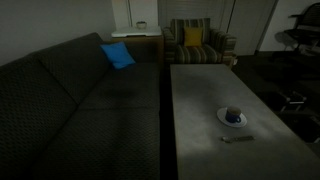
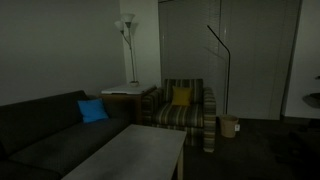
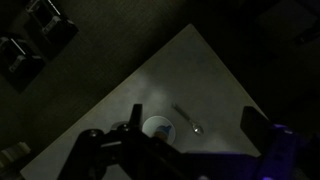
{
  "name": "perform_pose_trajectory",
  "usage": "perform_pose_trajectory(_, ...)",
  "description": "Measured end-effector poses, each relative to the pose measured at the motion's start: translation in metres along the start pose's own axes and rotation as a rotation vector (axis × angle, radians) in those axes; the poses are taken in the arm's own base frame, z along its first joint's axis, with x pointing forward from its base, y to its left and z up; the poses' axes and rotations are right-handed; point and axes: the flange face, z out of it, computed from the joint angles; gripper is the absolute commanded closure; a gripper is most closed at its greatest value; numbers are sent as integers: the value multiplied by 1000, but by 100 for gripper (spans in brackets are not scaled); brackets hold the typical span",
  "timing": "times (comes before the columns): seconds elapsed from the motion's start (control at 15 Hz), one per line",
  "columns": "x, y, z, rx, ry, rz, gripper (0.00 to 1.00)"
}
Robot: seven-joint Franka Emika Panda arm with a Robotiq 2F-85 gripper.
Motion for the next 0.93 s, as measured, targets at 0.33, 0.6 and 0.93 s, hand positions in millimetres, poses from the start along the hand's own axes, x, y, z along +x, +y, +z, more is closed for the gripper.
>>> perform_pose_trajectory(0.33,20,3,32,38,-41,-32,0)
perform_pose_trajectory(0.6,26,9,34,40,-45,-28,0)
perform_pose_trajectory(0.93,31,2,36,39,-49,-48,0)
